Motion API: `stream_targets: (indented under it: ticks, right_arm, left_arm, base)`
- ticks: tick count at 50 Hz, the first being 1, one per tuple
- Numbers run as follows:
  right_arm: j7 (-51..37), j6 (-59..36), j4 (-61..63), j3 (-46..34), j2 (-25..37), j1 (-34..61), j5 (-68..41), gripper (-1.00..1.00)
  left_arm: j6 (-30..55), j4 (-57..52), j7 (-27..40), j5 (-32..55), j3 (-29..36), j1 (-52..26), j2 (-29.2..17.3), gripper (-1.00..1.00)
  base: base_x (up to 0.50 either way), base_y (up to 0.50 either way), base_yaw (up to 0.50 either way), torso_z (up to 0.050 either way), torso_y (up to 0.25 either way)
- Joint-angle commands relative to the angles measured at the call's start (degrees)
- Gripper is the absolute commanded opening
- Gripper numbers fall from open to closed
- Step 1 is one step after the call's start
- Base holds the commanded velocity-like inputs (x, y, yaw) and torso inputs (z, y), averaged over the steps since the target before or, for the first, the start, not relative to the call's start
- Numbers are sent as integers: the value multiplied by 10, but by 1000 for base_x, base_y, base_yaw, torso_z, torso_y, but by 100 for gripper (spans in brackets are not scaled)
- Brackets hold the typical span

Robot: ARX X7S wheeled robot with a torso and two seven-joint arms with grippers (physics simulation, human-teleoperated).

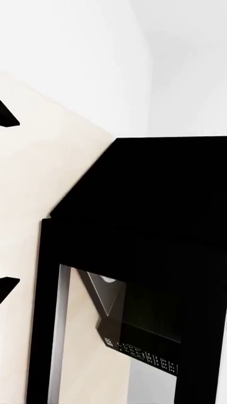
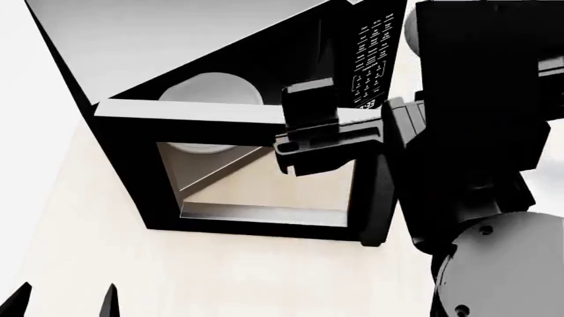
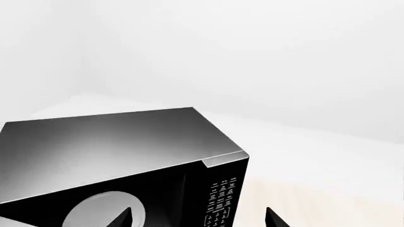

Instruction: Open the microwave.

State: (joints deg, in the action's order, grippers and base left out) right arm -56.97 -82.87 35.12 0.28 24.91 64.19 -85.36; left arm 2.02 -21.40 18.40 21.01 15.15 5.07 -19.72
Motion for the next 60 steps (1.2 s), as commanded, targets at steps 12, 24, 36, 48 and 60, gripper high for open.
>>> stream_targets:
  ticks: [12, 24, 36, 48, 60]
  right_arm:
    - [-56, -42, -370, -97, -17, 227, -101, 100]
    - [-14, -27, -513, -164, -22, 284, -62, 100]
    - [0, -10, -549, -184, -24, 286, -56, 100]
    - [50, 20, -558, -205, -17, 259, -25, 100]
    - [72, 30, -568, -227, -17, 247, -7, 100]
  left_arm:
    - [-1, -3, 2, 6, 2, 0, -4, 100]
    - [-2, 2, -1, 20, -3, -3, -6, 100]
    - [-2, -1, 0, 23, -2, -2, -8, 100]
    - [-2, -1, 2, 21, 1, -3, -9, 100]
    - [-5, -1, 3, 22, 2, -3, -11, 100]
  base:
    - [0, 0, 0, 0, 0]
    - [0, 0, 0, 0, 0]
    - [0, 0, 0, 0, 0]
    - [0, 0, 0, 0, 0]
    - [0, 0, 0, 0, 0]
